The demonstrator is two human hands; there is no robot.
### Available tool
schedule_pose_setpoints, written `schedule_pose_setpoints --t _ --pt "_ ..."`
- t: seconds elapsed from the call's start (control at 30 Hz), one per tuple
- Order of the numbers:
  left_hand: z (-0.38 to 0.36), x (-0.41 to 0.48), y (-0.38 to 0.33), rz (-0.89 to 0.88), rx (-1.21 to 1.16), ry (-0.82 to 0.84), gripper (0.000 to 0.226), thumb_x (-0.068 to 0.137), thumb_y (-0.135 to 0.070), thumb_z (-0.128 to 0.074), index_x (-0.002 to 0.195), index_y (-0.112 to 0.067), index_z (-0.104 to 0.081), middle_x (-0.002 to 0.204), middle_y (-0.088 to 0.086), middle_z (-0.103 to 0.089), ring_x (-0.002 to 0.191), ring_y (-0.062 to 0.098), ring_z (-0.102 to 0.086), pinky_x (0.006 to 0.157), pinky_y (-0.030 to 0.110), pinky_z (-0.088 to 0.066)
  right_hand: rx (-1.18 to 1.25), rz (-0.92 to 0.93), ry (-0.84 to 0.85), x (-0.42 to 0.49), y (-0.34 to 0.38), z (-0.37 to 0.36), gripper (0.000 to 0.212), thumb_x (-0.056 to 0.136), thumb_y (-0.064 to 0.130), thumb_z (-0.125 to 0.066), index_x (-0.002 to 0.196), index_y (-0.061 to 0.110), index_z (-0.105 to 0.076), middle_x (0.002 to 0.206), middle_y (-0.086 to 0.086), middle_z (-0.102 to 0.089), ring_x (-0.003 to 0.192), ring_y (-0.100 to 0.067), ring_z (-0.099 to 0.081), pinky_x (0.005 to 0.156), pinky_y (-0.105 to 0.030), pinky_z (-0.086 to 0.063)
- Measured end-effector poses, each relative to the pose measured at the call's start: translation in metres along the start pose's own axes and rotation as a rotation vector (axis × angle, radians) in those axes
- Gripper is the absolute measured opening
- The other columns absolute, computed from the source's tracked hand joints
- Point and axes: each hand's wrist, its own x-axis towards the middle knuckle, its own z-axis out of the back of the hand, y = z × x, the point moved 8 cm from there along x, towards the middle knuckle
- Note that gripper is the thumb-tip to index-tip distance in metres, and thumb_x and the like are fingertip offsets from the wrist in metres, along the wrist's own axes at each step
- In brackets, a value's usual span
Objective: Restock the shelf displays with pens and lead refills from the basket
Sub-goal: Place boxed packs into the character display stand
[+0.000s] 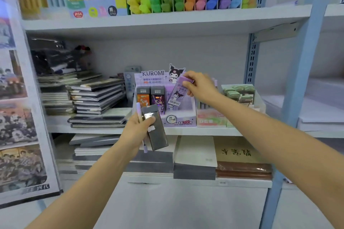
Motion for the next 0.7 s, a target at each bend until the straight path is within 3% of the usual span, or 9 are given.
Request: schedule_pose_setpoints --t 0.13,0.17,0.2,0.23,0.27,0.3,0.43,0.6,0.7 --pt "0.012 0.013 0.001 -0.056 0.021 -0.042 0.016 0.097 -0.020 -0.056 0.111 -0.018 -0.063 0.084 0.008 -0.071 0.050 0.006 -0.062 0.047 0.017 -0.037 -0.119 0.027 0.110 0.015 0.000 -0.032 0.021 0.097 0.014 -0.055 0.116 0.008 -0.063 0.103 -0.011 -0.067 0.083 -0.023 -0.062 0.084 -0.035 -0.051" --pt "0.012 0.016 0.001 -0.070 0.020 -0.028 0.018 0.097 -0.019 -0.056 0.114 -0.018 -0.062 0.092 0.011 -0.069 0.056 0.007 -0.066 0.051 0.023 -0.056 -0.125 0.023 0.135 0.017 -0.002 -0.038 0.025 0.098 0.016 -0.054 0.120 0.009 -0.061 0.109 -0.012 -0.067 0.084 -0.019 -0.060 0.084 -0.029 -0.048" --pt "0.011 0.019 0.003 -0.074 0.022 -0.006 0.021 0.097 -0.019 -0.056 0.118 -0.018 -0.060 0.101 0.010 -0.068 0.066 0.010 -0.068 0.078 0.022 -0.048 -0.140 0.021 0.157 0.020 -0.003 -0.041 0.028 0.098 0.017 -0.053 0.125 0.009 -0.059 0.113 -0.012 -0.066 0.086 -0.017 -0.058 0.084 -0.026 -0.044" --pt "0.009 0.021 0.005 -0.069 0.039 0.018 0.023 0.097 -0.020 -0.056 0.120 -0.020 -0.059 0.101 0.007 -0.071 0.069 0.011 -0.067 0.080 0.018 -0.046 -0.168 0.021 0.179 0.024 -0.004 -0.043 0.031 0.099 0.019 -0.052 0.128 0.009 -0.057 0.118 -0.012 -0.065 0.090 -0.019 -0.058 0.084 -0.025 -0.040" --pt "0.008 0.023 0.008 -0.064 0.067 0.036 0.021 0.097 -0.021 -0.056 0.118 -0.020 -0.059 0.097 0.005 -0.071 0.069 0.015 -0.062 0.063 0.022 -0.053 -0.201 0.021 0.205 0.028 -0.005 -0.044 0.033 0.099 0.020 -0.052 0.130 0.010 -0.056 0.121 -0.012 -0.063 0.095 -0.023 -0.059 0.083 -0.025 -0.039" --pt "0.008 0.024 0.010 -0.063 0.097 0.042 0.017 0.097 -0.022 -0.056 0.113 -0.019 -0.060 0.090 0.003 -0.069 0.071 0.020 -0.055 0.054 0.020 -0.035 -0.231 0.019 0.231 0.031 -0.005 -0.045 0.033 0.099 0.021 -0.051 0.130 0.010 -0.055 0.122 -0.012 -0.062 0.100 -0.027 -0.061 0.084 -0.026 -0.039" --pt "0.008 0.026 0.013 -0.078 0.111 0.051 0.008 0.097 -0.023 -0.056 0.103 -0.022 -0.062 0.092 0.011 -0.060 0.076 0.027 -0.050 0.050 0.030 -0.041 -0.284 0.025 0.255 0.037 -0.003 -0.050 0.031 0.099 0.022 -0.053 0.127 0.011 -0.057 0.119 -0.012 -0.063 0.087 -0.023 -0.058 0.088 -0.031 -0.044" --pt "0.006 0.025 0.009 -0.102 0.086 0.068 0.015 0.098 -0.022 -0.056 0.109 -0.026 -0.064 0.107 0.022 -0.066 0.083 0.029 -0.056 0.061 0.034 -0.042 -0.189 0.009 0.175 0.035 -0.002 -0.057 0.017 0.094 0.018 -0.059 0.108 0.019 -0.050 0.085 0.000 -0.058 0.077 -0.016 -0.057 0.075 -0.030 -0.045" --pt "0.005 0.024 0.009 -0.099 0.072 0.084 0.015 0.098 -0.022 -0.056 0.109 -0.027 -0.064 0.109 0.022 -0.066 0.085 0.028 -0.054 0.068 0.039 -0.043 -0.172 0.004 0.081 0.034 -0.007 -0.054 0.016 0.089 0.014 -0.066 0.102 0.014 -0.057 0.101 -0.001 -0.055 0.092 -0.016 -0.054 0.087 -0.029 -0.045"
